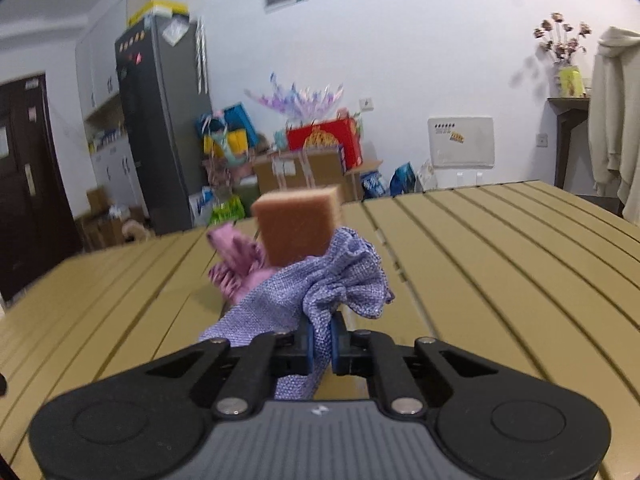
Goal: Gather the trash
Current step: 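Move the right gripper onto the lavender cloth bag and close it, then close the left gripper on the pink satin cloth while the right holds the bag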
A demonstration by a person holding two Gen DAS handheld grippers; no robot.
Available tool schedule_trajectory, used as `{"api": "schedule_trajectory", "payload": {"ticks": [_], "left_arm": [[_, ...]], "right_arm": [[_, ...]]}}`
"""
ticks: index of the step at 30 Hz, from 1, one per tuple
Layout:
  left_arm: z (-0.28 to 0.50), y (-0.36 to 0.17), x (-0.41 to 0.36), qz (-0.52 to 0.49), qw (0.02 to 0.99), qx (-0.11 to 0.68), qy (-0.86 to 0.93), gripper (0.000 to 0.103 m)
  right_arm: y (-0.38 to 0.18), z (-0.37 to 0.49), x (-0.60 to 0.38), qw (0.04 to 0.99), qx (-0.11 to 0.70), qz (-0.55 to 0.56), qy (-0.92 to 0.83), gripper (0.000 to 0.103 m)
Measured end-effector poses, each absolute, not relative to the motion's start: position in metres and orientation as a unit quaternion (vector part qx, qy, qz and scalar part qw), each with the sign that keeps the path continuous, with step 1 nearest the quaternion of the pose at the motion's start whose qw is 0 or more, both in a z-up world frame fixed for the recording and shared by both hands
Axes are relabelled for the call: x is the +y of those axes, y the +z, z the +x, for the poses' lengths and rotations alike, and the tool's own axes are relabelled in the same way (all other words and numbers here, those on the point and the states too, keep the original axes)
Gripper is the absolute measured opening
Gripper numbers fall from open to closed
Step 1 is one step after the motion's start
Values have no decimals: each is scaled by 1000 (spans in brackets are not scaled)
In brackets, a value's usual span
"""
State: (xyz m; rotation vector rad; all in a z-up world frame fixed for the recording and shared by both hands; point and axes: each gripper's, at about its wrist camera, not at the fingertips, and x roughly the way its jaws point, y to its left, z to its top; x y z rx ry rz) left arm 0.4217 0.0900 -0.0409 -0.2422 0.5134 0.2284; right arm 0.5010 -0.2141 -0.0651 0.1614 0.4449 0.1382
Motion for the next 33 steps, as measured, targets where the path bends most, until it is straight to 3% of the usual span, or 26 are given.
{"api": "schedule_trajectory", "payload": {"ticks": [16, 33], "left_arm": [[491, -15, -17, -54, 963, 256, 63, 103], [620, -60, -106, 0, 946, 317, 73, 103]], "right_arm": [[-79, 526, -322, 963, 183, 191, 47, 8], [-94, 552, -391, 956, 183, 228, 10, 7]]}}
